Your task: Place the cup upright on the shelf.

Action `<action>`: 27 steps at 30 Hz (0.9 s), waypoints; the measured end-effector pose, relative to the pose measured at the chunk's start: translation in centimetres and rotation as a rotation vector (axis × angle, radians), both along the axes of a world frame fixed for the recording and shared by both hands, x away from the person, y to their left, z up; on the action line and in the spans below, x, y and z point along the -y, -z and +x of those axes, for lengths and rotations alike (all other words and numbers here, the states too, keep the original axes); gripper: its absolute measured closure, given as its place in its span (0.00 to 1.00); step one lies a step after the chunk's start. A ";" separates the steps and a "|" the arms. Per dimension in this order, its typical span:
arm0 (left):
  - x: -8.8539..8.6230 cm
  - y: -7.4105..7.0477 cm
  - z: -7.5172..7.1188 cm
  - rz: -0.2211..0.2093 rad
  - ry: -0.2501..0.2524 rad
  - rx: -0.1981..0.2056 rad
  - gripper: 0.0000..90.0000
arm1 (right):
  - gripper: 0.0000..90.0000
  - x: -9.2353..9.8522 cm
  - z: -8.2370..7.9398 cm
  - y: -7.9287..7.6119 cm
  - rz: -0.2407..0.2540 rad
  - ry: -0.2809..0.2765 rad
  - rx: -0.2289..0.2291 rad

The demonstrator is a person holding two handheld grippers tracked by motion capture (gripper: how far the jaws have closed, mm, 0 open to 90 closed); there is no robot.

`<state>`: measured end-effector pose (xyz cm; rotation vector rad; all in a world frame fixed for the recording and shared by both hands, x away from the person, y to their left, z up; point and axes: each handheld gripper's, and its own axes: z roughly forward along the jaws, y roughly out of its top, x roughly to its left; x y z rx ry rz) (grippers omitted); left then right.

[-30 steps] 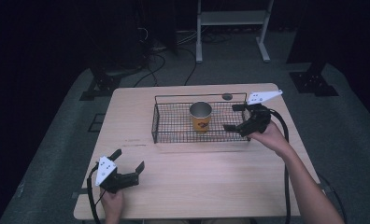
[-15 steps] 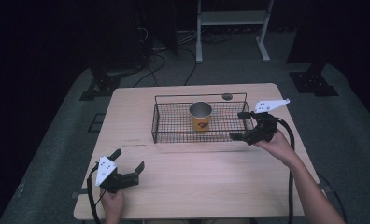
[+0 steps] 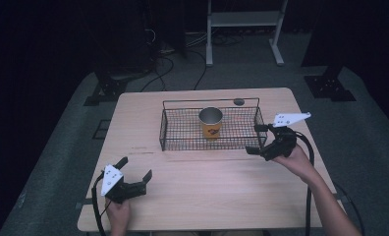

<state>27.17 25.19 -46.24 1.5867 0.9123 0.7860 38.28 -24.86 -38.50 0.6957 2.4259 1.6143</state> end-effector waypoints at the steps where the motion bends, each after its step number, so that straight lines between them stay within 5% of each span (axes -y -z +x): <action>1: 0.0 0.0 0.0 0.000 0.000 0.000 0.00 | 0.00 0.1 -0.1 0.1 -0.004 -0.002 -0.007; 27: 0.0 0.0 0.0 0.003 -0.001 0.002 0.00 | 0.00 1.6 -2.6 1.7 0.007 0.019 -0.004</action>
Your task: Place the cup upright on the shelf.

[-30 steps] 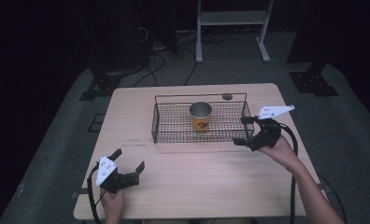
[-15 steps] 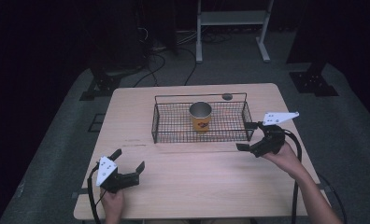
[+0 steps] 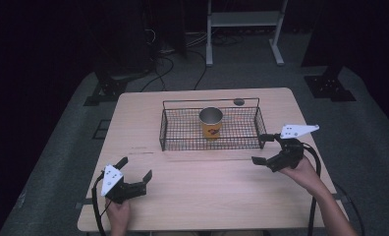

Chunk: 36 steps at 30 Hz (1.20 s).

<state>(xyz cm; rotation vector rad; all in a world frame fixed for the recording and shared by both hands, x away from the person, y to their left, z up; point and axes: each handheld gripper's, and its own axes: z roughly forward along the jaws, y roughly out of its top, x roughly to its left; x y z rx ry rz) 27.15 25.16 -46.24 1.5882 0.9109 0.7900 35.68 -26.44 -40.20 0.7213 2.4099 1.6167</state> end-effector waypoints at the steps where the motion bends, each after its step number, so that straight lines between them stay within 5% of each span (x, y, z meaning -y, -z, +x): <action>1: 0.0 0.0 0.0 0.001 0.000 0.000 0.00 | 0.00 0.1 -0.1 0.2 0.004 0.000 0.001; 31: 0.1 0.0 0.0 0.007 0.000 0.002 0.00 | 0.00 3.7 -4.3 3.9 0.059 0.112 -0.008; 36: 0.1 0.0 0.0 0.010 -0.003 0.000 0.00 | 0.00 4.1 -5.3 4.5 0.099 0.133 0.004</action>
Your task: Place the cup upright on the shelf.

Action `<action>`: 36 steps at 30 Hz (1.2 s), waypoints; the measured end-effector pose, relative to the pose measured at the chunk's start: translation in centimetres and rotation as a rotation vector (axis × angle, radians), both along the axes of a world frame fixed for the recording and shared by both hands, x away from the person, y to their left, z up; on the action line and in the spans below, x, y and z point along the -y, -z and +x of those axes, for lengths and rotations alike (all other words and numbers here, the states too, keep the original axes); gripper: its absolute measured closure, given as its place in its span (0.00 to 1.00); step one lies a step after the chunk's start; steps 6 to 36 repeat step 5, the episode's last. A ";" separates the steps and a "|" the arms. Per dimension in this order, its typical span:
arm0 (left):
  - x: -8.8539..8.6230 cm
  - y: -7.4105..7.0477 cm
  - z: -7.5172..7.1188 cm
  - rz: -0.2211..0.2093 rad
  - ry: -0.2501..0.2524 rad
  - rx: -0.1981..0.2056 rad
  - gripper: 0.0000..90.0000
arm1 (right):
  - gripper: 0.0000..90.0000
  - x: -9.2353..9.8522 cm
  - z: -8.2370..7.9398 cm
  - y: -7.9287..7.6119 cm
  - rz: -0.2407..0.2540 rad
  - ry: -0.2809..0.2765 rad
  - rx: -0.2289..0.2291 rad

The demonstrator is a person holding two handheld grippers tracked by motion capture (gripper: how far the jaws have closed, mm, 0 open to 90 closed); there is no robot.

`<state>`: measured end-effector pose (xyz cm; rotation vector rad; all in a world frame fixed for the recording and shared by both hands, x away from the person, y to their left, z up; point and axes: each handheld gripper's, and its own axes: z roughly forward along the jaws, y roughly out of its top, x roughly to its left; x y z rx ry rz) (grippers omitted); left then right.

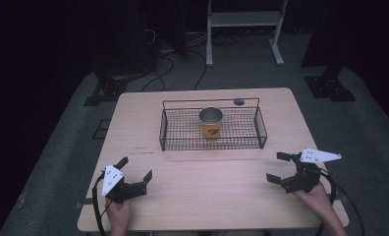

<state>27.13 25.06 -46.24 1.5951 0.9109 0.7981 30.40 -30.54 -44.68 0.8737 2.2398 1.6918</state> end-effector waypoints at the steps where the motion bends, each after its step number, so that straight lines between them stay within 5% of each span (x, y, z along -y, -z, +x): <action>1: 0.0 0.0 0.0 -0.001 0.001 0.000 0.00 | 0.00 0.1 -0.2 0.1 0.006 0.004 0.002; 36: 0.0 0.0 0.0 -0.002 -0.002 0.001 0.00 | 0.00 0.4 -1.0 0.6 0.034 0.023 0.011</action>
